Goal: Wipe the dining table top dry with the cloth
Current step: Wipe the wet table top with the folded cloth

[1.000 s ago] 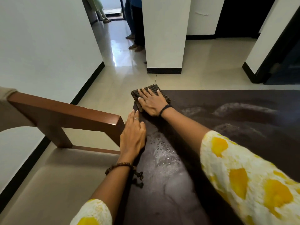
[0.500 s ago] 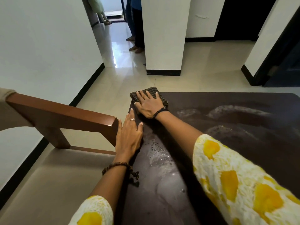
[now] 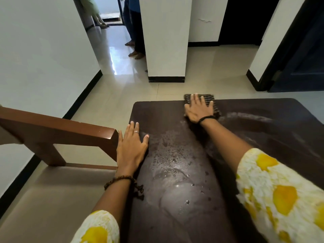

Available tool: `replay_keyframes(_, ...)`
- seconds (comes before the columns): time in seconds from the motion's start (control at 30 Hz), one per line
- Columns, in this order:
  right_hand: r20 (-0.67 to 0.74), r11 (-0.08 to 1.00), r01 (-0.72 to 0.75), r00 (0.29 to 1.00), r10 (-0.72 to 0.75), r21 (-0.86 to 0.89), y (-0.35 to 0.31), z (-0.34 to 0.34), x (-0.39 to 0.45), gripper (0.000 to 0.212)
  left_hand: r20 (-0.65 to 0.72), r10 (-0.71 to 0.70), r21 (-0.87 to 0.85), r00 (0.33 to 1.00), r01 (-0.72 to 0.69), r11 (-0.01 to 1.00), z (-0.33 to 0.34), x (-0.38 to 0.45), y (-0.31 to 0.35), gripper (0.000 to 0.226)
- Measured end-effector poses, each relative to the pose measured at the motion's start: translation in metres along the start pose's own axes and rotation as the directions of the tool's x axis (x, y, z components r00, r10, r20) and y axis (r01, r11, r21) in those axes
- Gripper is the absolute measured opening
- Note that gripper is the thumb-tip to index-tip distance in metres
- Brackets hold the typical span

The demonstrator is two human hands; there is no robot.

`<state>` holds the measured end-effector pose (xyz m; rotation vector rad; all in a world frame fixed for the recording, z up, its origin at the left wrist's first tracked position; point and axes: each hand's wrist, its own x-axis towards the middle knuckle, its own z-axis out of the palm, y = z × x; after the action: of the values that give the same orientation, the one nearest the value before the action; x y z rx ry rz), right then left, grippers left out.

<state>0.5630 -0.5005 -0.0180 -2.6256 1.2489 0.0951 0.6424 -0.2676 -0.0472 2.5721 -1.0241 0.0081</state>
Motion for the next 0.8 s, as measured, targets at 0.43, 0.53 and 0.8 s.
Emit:
replay_keyframes(0.43,-0.021,0.956,0.288,0.957,-0.29,-0.064,-0.003,0.008,-0.03,0.056,0.01,-0.004,-0.023,1.0,0.004,1.0,-0.001,0.001,-0.001,0.059)
replay_keyframes(0.53,-0.038,0.993,0.113,0.993,-0.114,-0.017,0.043,-0.003,-0.023,0.055,-0.001,-0.007,-0.02,1.0,0.007,1.0,0.001,0.001,0.004,0.059)
replay_keyframes(0.8,-0.025,0.989,0.144,0.989,-0.145,-0.011,-0.058,0.019,-0.044,0.061,-0.011,-0.005,-0.023,1.0,0.005,1.0,0.0,0.0,0.0,0.059)
